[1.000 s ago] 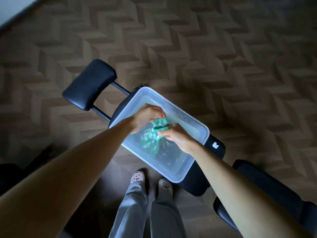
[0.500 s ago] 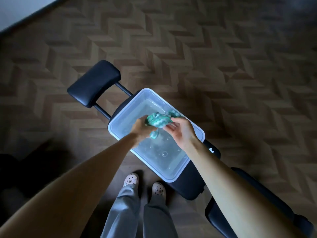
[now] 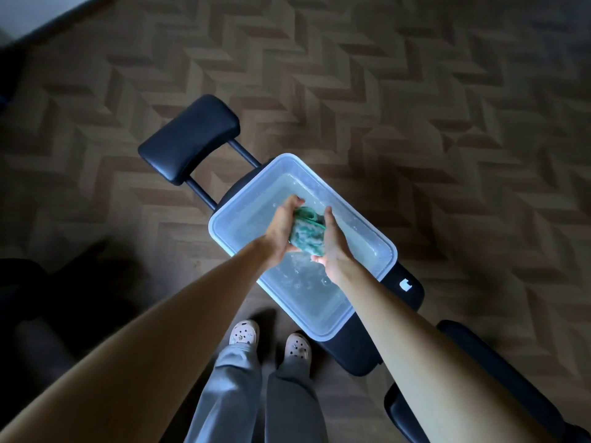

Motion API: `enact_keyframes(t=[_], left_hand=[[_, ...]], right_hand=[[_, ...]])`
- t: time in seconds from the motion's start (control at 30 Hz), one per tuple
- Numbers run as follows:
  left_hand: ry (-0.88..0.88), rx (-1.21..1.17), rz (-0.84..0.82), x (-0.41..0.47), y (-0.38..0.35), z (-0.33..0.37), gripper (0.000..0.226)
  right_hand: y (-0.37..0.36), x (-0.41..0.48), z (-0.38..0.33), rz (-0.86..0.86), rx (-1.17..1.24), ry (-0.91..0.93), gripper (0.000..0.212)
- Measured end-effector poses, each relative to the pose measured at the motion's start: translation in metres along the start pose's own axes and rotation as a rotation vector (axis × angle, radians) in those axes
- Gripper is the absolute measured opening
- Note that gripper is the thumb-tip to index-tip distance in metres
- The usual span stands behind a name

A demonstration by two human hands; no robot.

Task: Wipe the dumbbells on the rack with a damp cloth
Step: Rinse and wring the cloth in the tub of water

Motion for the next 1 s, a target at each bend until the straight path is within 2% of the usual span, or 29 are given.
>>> enact_keyframes(t=[0.07, 0.13, 0.2, 0.3, 0.43, 0.6, 0.73, 0.8, 0.9, 1.0], left_hand=[[-0.083, 0.240, 0.127, 0.010, 0.000, -0.004, 0.041], [-0.295, 0.509, 0.245, 0.013, -0.001, -0.001, 0.033], [-0.440, 0.582, 0.287, 0.017, 0.000, -0.001, 0.031], [-0.509, 0.569, 0.332, 0.022, 0.002, -0.006, 0.032], [-0.465, 0.488, 0.348, 0.028, 0.002, -0.009, 0.031], [-0.432, 0.517, 0.365, 0.036, 0.004, -0.010, 0.030], [-0.314, 0.451, 0.375, 0.045, 0.002, -0.010, 0.024], [-0.207, 0.352, 0.409, 0.050, 0.003, -0.014, 0.025], [0.044, 0.199, 0.424, 0.052, 0.006, -0.026, 0.019], [0.194, 0.167, 0.361, 0.051, 0.008, -0.034, 0.026]], right_hand=[[-0.001, 0.003, 0.001, 0.052, -0.054, 0.076, 0.041], [-0.003, 0.006, 0.000, 0.081, -0.071, 0.144, 0.037], [-0.006, 0.011, -0.001, 0.119, -0.120, 0.205, 0.037], [-0.008, 0.016, -0.005, 0.184, -0.183, 0.242, 0.040], [-0.010, 0.028, 0.000, 0.194, -0.133, 0.218, 0.039], [-0.010, 0.041, 0.006, 0.232, -0.117, 0.187, 0.042], [-0.006, 0.048, 0.001, 0.280, -0.163, 0.242, 0.039], [-0.005, 0.047, -0.004, 0.308, -0.239, 0.296, 0.036], [-0.003, 0.038, -0.012, 0.317, -0.329, 0.424, 0.031], [-0.009, 0.028, -0.017, 0.197, -0.592, 0.543, 0.029]])
Point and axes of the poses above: each hand's wrist, its own x-axis towards the middle knuckle, its own y-axis out of the back of the hand, z = x × y, the point moved 5 cm from there along x, towards the middle knuckle, and after that the axes turned 13 degrees about -x, right-handed, at the moved point
